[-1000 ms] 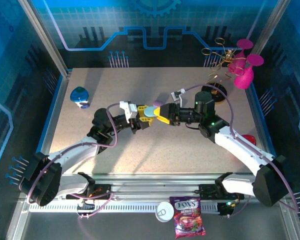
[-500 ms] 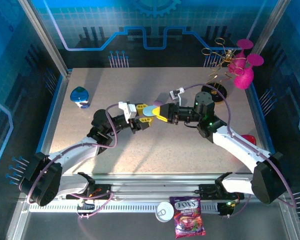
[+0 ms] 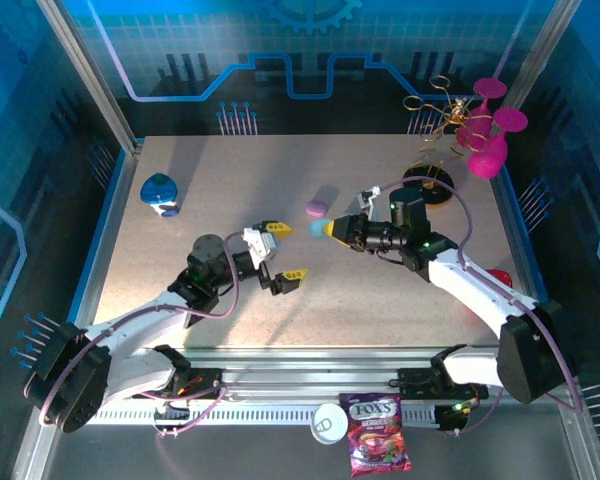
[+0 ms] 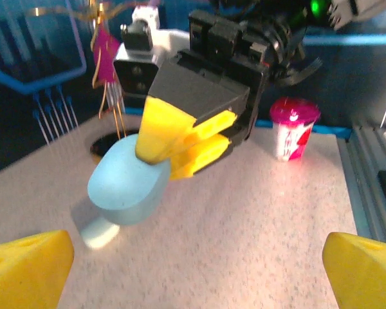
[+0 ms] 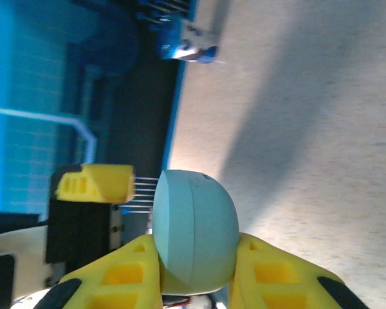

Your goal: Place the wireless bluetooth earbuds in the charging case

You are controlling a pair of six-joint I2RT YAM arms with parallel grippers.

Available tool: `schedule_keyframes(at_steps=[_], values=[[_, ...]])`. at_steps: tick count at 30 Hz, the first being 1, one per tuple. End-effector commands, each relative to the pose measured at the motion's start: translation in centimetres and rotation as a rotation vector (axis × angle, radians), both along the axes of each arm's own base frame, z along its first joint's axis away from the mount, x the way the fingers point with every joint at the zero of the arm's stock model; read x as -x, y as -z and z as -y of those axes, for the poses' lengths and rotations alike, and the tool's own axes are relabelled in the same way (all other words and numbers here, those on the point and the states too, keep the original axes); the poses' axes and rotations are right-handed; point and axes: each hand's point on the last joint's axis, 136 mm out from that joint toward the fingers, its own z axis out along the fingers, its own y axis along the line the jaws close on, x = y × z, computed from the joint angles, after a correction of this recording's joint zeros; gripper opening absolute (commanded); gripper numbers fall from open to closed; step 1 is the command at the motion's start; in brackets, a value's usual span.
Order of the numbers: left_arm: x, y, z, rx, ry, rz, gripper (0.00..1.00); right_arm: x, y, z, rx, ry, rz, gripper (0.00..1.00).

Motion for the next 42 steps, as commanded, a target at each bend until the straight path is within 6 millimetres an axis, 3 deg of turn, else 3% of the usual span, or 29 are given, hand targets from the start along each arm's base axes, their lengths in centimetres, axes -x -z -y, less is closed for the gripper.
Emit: schedule_keyframes(at_steps=[1,6,14,21,25,30,34,38,42], values=[[-0.7,2.9,-0.2,-0.082,-0.059,-0.032,0.99,-0.3,6.2,2.4,0.201,0.050,-0.058,0.20],[-0.7,5.6,0.0,-0.155,-0.059,-0.064,0.99,-0.4,10.5,3.2,0.286,0.063,-0.126,0.21],[-0.5,6.4,0.1,-0.164,-0.044,-0.082,0.99,-0.7,15.6,4.5,0.392,0.086,-0.203,0.23],[-0.9,6.2,0.0,-0.150,-0.068,-0.102,0.99,-0.4,17.1,5.3,0.447,0.089,-0.221,0.38],[-2.1,5.6,-0.8,-0.122,-0.145,-0.126,0.99,-0.6,15.9,6.4,0.506,0.112,-0.170,0.55],[-4.5,2.7,-3.6,-0.035,-0.310,-0.110,0.99,-1.6,12.7,8.7,0.636,0.146,-0.012,0.78],[-7.0,1.8,-7.7,-0.066,-0.559,-0.082,0.99,-3.1,9.2,11.6,0.782,0.236,0.181,0.93],[-8.8,2.1,-13.0,-0.073,-0.809,-0.073,0.99,-4.7,5.8,14.9,0.939,0.354,0.421,0.96],[-9.6,3.9,-17.1,-0.105,-0.962,-0.076,0.99,-5.7,5.2,18.8,1.056,0.495,0.584,1.00]])
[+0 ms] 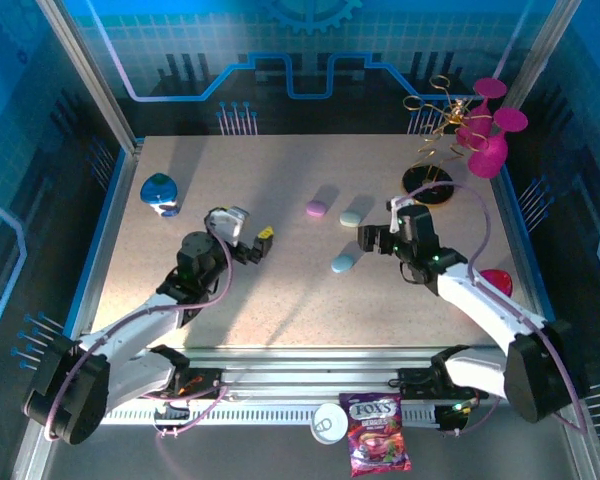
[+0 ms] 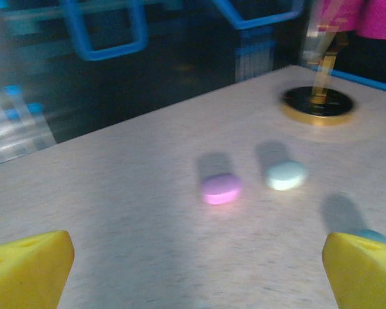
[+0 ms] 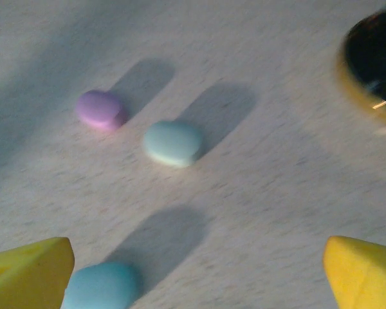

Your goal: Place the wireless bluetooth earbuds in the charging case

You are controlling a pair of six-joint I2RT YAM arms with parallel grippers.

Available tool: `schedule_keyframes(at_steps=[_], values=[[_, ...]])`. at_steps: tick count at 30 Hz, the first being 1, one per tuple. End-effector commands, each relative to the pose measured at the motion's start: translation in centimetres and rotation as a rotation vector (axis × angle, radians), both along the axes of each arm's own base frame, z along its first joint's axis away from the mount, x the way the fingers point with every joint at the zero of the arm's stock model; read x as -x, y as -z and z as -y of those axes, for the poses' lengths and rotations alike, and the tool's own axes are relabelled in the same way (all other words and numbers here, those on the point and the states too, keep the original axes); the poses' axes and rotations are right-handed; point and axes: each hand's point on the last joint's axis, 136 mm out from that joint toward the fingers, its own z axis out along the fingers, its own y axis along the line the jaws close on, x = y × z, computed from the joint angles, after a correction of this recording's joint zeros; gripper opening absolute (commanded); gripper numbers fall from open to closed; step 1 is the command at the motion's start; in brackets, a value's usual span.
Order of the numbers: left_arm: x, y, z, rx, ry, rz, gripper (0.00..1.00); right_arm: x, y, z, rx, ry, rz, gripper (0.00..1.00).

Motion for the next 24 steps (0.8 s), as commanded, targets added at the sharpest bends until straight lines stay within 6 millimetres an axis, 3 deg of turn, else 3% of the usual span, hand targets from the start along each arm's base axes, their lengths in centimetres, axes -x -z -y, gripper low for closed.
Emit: schedule_keyframes(at_steps=[1,5,9,16,24], values=[[-0.8,2.5,-4.9,-0.028,-0.202,-0.027,0.99,-1.6,-0.2,5.5,0.194,0.136,0.167,1.00],[-1.8,5.4,-7.8,0.009,-0.268,-0.064,0.99,-2.6,0.2,8.5,0.189,0.187,0.236,1.00],[-3.0,7.1,-9.5,0.032,-0.301,-0.075,0.99,-3.6,1.7,9.9,0.176,0.186,0.300,1.00],[-5.2,10.0,-12.1,0.131,-0.332,-0.137,0.99,-5.0,5.0,8.3,0.110,0.070,0.315,1.00],[-5.8,10.6,-12.9,0.131,-0.380,-0.188,0.99,-5.4,5.0,8.5,0.123,0.089,0.297,1.00]])
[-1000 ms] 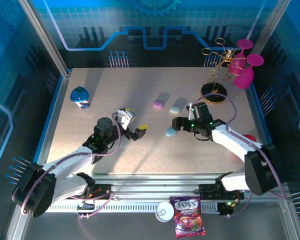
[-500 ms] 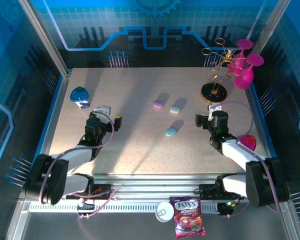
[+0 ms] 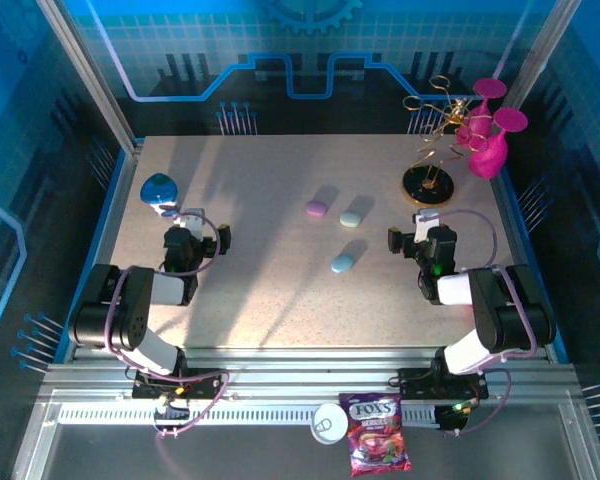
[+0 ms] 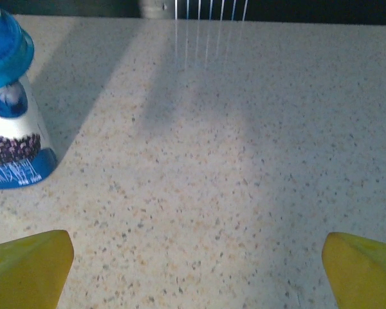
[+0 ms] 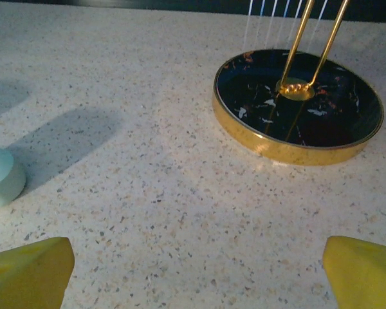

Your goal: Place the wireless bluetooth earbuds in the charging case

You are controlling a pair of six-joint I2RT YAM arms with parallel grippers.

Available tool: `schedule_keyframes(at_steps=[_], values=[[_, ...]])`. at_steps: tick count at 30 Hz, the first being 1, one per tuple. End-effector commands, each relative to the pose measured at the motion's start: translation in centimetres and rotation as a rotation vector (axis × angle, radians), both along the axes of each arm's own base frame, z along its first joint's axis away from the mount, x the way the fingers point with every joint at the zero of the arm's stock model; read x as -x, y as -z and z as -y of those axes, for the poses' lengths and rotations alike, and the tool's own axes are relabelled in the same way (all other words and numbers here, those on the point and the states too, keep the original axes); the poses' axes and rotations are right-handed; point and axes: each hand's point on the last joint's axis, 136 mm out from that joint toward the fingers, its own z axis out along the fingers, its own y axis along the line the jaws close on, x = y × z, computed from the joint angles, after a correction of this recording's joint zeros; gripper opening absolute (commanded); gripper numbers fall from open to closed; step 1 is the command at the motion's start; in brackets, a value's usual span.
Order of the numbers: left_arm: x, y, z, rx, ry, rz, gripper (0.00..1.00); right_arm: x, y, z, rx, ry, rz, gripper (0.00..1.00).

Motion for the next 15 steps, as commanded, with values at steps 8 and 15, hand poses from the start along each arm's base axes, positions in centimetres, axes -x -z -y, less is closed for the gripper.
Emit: schedule_keyframes(at_steps=[8,15], values=[[-0.64,-0.98,0.44,0.028,0.022,0.029,0.99,-0.61,-2.10,0.57,0.008,0.031,0.099,1.00],[-0.66,-0.92,0.48,0.028,0.024,0.025,0.99,-0.53,-2.13,0.65,0.008,0.036,0.102,1.00]])
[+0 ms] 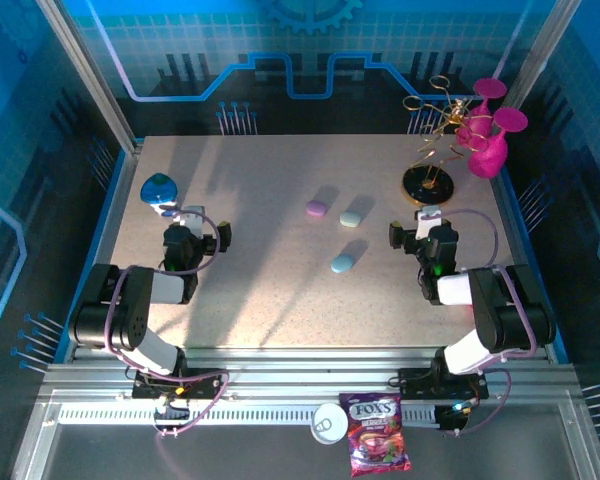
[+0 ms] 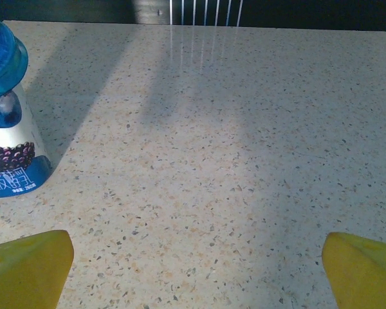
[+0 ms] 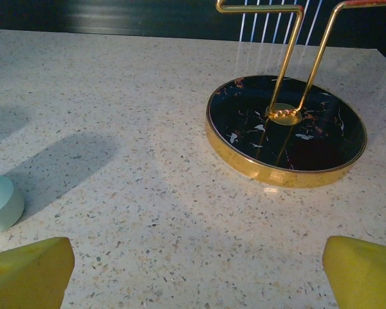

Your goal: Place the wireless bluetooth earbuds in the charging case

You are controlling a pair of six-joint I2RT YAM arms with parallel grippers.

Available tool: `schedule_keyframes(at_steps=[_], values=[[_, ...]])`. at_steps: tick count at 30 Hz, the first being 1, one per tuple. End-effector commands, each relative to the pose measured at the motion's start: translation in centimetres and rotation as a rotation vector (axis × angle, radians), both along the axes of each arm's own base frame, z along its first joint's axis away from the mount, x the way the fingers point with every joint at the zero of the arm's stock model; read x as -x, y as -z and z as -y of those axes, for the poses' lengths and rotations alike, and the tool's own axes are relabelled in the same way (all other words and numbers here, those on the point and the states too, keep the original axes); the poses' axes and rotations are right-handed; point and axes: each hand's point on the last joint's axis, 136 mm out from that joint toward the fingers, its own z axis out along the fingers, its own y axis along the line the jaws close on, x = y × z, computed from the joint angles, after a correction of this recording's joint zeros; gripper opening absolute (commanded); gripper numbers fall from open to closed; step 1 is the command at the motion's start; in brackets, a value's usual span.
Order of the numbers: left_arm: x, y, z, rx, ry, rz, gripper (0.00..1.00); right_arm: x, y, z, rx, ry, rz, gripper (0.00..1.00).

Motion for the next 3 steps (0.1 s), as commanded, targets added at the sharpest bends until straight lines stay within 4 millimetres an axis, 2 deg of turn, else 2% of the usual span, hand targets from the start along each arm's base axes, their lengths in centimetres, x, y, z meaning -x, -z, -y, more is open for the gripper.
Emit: schedule_keyframes(at_steps=[1,3], values=[[-0.57,-0.77,0.29,0.024,0.012,0.020,0.99,-0.07,-0.86,0.35,0.006,0.019,0.045,1.00],[-0.55,-0.84,0.29,0.023,0.013,0.024,0.99,-0.04,-0.89,0.42,0.006,0.022,0.047,1.00]])
